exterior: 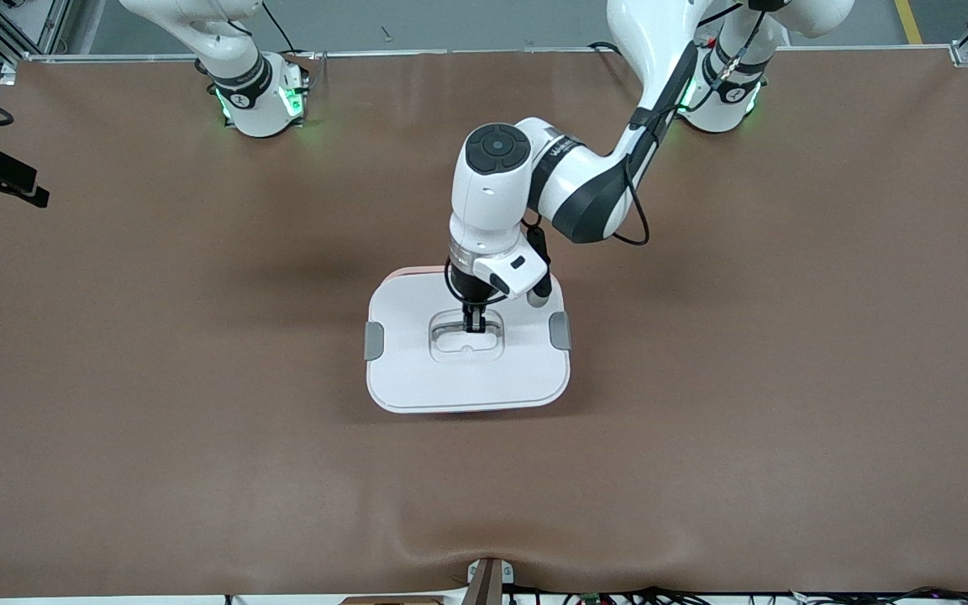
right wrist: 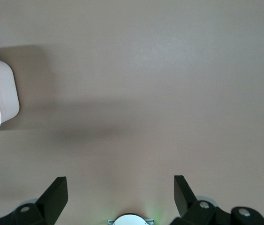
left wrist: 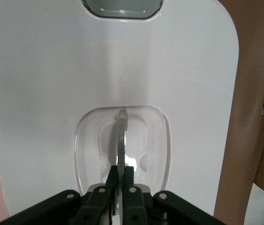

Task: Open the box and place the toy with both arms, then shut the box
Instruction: 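Lower the lid onto the box with the left gripper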

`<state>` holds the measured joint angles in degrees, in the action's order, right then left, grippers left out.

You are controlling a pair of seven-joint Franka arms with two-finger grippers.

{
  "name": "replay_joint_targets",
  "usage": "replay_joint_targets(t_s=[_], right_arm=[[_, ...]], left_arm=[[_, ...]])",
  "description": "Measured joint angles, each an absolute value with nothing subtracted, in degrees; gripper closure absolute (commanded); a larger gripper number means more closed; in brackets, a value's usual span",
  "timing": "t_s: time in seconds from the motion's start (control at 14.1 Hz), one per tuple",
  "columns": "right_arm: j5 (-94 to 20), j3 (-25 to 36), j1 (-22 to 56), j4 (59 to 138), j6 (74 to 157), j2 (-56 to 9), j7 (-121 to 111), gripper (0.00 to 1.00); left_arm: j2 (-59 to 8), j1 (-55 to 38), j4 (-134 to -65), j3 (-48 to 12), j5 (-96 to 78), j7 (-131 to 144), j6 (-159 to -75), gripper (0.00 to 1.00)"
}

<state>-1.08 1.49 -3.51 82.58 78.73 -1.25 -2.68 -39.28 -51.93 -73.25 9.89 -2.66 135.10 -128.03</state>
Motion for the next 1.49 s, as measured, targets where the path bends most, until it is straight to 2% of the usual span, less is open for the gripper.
replay_joint_targets(t_s=[0.35,1.49], right_arm=[[-1.07,1.59,-3.46,86.77,80.96,0.46,-2.82,0.0],[-1.05,1.48,-3.35,87.42,83.68,0.47,-2.82,0.0]], left_arm=[[-39.19,-51.97,-73.74,9.75,-2.66,135.1,-126.19,1.0],[-39.12,-52.18,-74.39,9.13,-2.66,134.96,-125.72,1.0]])
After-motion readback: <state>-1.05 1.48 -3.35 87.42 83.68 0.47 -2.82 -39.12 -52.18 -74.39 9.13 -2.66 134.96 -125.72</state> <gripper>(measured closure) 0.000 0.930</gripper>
